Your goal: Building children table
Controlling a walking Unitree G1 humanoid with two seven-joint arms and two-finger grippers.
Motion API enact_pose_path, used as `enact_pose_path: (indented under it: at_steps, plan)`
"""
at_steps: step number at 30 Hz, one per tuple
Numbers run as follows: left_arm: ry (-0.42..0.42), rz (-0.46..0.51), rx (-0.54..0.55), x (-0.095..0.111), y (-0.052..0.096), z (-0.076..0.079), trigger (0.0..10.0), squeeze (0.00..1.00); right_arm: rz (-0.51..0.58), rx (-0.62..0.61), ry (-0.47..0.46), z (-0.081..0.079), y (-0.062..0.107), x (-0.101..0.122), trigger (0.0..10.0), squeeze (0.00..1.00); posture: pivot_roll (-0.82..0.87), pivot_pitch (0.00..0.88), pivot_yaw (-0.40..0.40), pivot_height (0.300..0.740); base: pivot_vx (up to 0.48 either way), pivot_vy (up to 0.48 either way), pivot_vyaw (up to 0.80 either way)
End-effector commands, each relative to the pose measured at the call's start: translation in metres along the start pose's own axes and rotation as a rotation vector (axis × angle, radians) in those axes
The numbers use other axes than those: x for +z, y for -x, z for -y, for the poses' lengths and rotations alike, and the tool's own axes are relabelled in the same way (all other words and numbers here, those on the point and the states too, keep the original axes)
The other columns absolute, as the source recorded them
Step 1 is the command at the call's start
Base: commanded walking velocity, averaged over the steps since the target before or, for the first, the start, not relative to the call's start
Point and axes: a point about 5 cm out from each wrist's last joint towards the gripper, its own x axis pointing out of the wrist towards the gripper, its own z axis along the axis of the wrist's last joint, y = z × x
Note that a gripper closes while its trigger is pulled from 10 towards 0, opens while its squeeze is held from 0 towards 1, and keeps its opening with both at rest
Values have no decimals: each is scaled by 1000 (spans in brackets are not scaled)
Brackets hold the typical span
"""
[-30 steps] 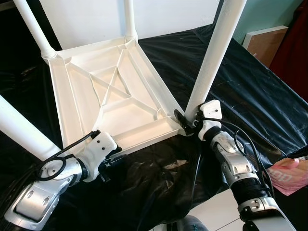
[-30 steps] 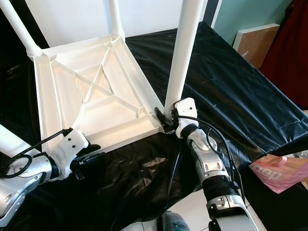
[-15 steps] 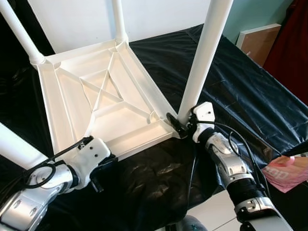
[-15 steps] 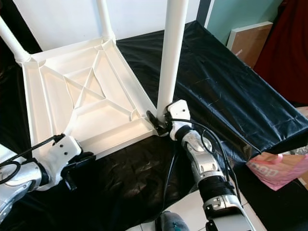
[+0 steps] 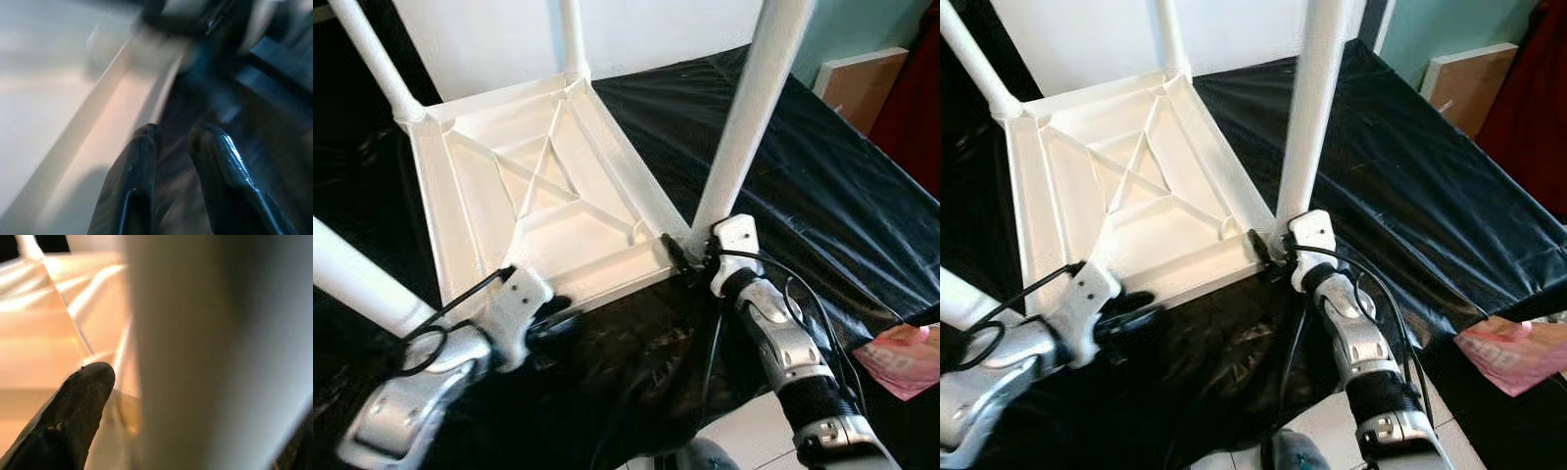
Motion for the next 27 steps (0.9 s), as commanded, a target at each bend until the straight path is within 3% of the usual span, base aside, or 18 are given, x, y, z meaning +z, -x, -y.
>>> enact_pose_path:
  at_steps: [1,6,9,12,20,25,27]
  plan:
    - [-14,41,15,7,0,0,10000,0,21,-42,-11,7,7,2,10000,0,22,165,-29,740,0,0,0]
    - [-36,102,36,11,-6,0,10000,0,67,-82,-19,12,14,10,10000,0,20,166,-28,740,0,0,0]
    - [-18,202,94,17,-16,3,10000,0,96,-136,-19,14,25,13,10000,0,22,164,-30,740,0,0,0]
    - [-20,235,127,17,-20,6,10000,0,96,-157,-29,12,34,13,10000,0,20,164,-30,740,0,0,0]
    - [-20,268,245,8,-32,10,10000,0,91,-146,-41,-2,51,11,10000,0,18,152,-27,740,0,0,0]
    - [-13,287,328,2,-35,7,10000,0,81,-156,-28,-3,57,8,10000,0,18,148,-27,740,0,0,0]
    - [31,258,412,-6,-37,0,10000,0,72,-191,-18,2,61,6,10000,0,19,138,-28,740,0,0,0]
